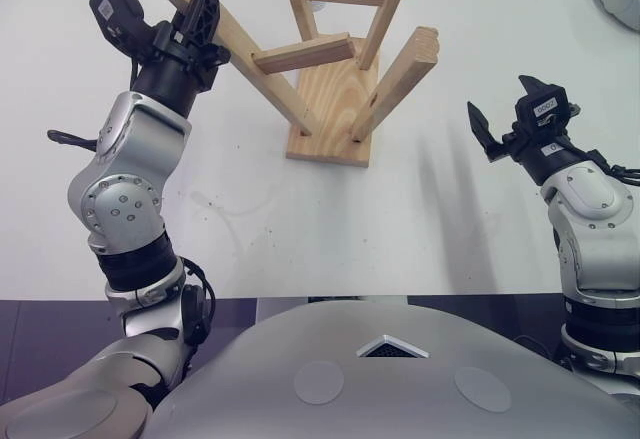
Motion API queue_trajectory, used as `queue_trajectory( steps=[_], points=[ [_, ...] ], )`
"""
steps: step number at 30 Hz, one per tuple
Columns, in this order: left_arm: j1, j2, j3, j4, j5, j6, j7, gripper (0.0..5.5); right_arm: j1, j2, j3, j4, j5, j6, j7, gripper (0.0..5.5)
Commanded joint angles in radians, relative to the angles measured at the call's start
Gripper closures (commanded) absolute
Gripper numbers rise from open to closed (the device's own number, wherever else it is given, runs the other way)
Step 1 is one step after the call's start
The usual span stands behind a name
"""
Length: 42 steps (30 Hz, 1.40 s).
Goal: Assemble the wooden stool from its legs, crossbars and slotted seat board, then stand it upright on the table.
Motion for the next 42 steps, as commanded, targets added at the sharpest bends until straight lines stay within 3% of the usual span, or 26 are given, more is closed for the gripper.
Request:
queue_trajectory(
  steps=[1,6,24,30,34,38,42],
  points=[
    [0.009,-0.002,-0.014,-0.029,0.052,-0.012,-0.005,4.47,0.008,0.009,-0.015,-0.008,-0.014,0.002,-0.014,1.56],
    [0.022,-0.012,-0.027,-0.057,0.101,-0.016,-0.013,4.47,-0.002,0.002,-0.020,-0.009,-0.010,0.010,-0.008,1.56],
    [0.170,-0.055,-0.270,-0.298,0.406,-0.032,0.009,4.47,-0.068,-0.035,-0.056,0.005,-0.013,0.060,0.000,1.56],
    [0.201,-0.073,-0.334,-0.343,0.519,-0.031,0.020,4.47,-0.127,-0.006,-0.104,0.006,0.029,0.125,-0.029,1.56],
    [0.198,-0.096,-0.377,-0.338,0.602,-0.028,0.047,4.47,-0.246,0.067,-0.151,-0.127,0.153,0.179,-0.050,1.56],
    [0.187,-0.143,-0.417,-0.330,0.666,-0.024,0.079,4.47,-0.565,0.083,-0.058,-0.348,0.124,0.338,-0.184,1.56],
    [0.202,-0.177,-0.450,-0.332,0.724,-0.013,0.108,4.47,-0.755,0.117,0.142,-0.424,0.078,0.480,-0.249,1.56]
  ],
)
